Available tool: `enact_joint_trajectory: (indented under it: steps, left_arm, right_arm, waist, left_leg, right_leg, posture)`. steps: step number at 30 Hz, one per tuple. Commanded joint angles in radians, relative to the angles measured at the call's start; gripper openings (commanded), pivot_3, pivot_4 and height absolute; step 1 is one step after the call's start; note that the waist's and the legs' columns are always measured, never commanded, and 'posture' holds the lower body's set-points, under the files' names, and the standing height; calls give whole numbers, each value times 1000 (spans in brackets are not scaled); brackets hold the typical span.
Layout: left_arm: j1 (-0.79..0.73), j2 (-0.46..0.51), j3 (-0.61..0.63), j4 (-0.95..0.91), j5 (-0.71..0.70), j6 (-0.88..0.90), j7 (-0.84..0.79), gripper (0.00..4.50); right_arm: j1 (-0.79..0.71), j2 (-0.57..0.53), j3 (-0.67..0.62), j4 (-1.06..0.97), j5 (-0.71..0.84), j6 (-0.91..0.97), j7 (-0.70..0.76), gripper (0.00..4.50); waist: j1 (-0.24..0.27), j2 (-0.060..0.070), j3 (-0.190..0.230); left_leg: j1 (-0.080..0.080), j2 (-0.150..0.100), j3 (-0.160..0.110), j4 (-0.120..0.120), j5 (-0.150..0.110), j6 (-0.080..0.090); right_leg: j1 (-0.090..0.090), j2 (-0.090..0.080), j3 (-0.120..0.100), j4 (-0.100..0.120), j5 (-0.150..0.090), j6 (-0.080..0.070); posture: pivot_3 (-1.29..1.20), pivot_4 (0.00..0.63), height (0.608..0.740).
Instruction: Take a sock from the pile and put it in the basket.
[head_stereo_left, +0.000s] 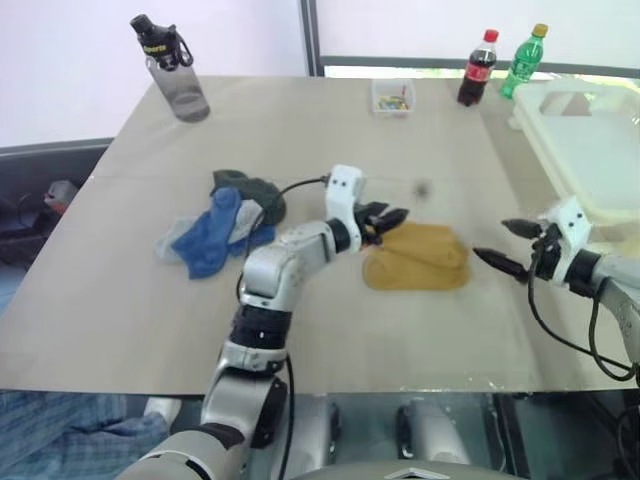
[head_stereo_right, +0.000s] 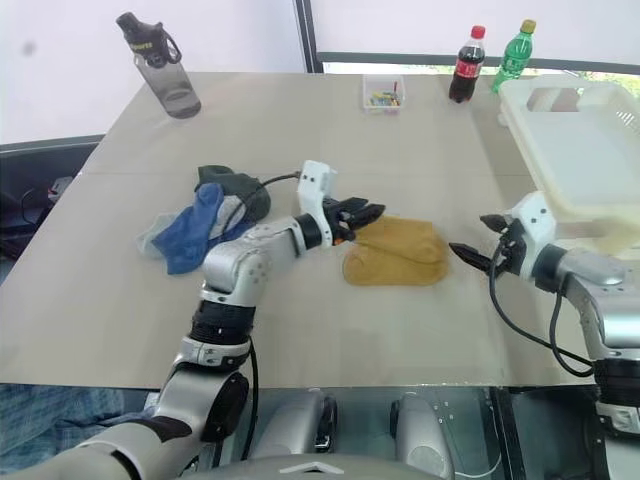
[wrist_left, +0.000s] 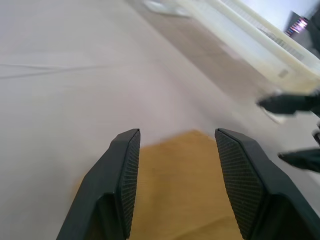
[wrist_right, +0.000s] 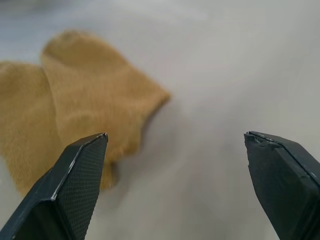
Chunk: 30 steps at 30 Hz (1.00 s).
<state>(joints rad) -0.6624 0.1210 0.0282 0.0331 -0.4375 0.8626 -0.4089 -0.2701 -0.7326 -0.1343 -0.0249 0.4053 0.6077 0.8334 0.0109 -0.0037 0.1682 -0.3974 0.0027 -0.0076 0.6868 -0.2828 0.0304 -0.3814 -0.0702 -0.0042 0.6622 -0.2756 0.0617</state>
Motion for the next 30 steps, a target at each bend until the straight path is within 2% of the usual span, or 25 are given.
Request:
enact_joint_trajectory:
  steps: [1,7,10,12,14,16,17,18,23,26,30]
  left_arm:
    - [3,27,26,-13,-20,22,-4,2554]
    - [8,83,32,41,-5,37,-25,2554]
    - [0,88,35,83,-10,34,-36,2761]
    - [-4,89,31,105,-8,32,-44,2761]
    - [-8,88,26,123,-5,29,-50,2761]
    - [-12,87,21,141,0,20,-56,2761]
    - [-16,85,20,151,1,15,-59,2761]
    - [-20,82,21,161,1,11,-62,2761]
    - [-33,67,24,179,-25,17,-97,2761]
    - [-22,57,16,170,-31,34,-112,1880]
    - [-13,52,2,162,-34,52,-125,24]
  right_arm:
    - [-26,0,25,-65,27,91,-11,4500]
    - [-55,48,60,-84,19,143,-51,4500]
    - [-61,60,63,-83,21,147,-55,3681]
    - [-61,59,65,-82,22,144,-50,2750]
    - [-57,60,61,-83,21,140,-50,1632]
    - [-53,59,59,-83,20,129,-48,882]
    - [-51,59,57,-83,20,128,-49,157]
    - [-48,57,56,-83,18,123,-47,24]
    - [-43,57,60,-88,19,112,-46,24]
    - [-40,56,61,-92,19,108,-42,0]
    - [-34,55,65,-100,19,108,-37,0]
  waist:
    - [0,0,0]
    - [3,0,0]
    - [2,0,0]
    - [3,0,0]
    - [2,0,0]
    - [2,0,0]
    - [2,0,0]
    - [2,0,0]
    - [2,0,0]
    - [2,0,0]
    - [1,0,0]
  left_leg:
    - [0,0,0,0,0,0]
    - [-1,-1,0,0,0,0]
    - [-1,-1,0,0,0,0]
    - [-1,-1,0,0,0,0]
    - [-1,-1,0,0,0,0]
    - [-1,-1,0,0,0,0]
    - [-1,-1,0,0,0,0]
    - [-1,-1,0,0,0,0]
    - [-1,-1,0,0,0,0]
    - [-1,-1,0,0,0,0]
    - [-1,-1,0,0,0,0]
  right_leg:
    - [0,0,0,0,0,0]
    - [0,0,0,0,0,0]
    - [0,0,0,0,0,0]
    - [0,0,0,0,0,0]
    - [-1,0,0,0,0,0]
    - [-1,0,0,0,0,0]
    - [-1,0,0,0,0,0]
    - [-1,0,0,0,0,0]
    - [-1,0,0,0,0,0]
    - [-1,0,0,0,0,0]
    - [-1,0,0,0,0,0]
  posture:
    - [0,150,740]
    - [0,150,740]
    - [0,150,740]
    - [0,150,740]
    - [0,150,740]
    - [0,150,740]
    - [0,150,740]
    - [0,150,740]
    - [0,150,740]
    - [0,150,740]
    - [0,150,740]
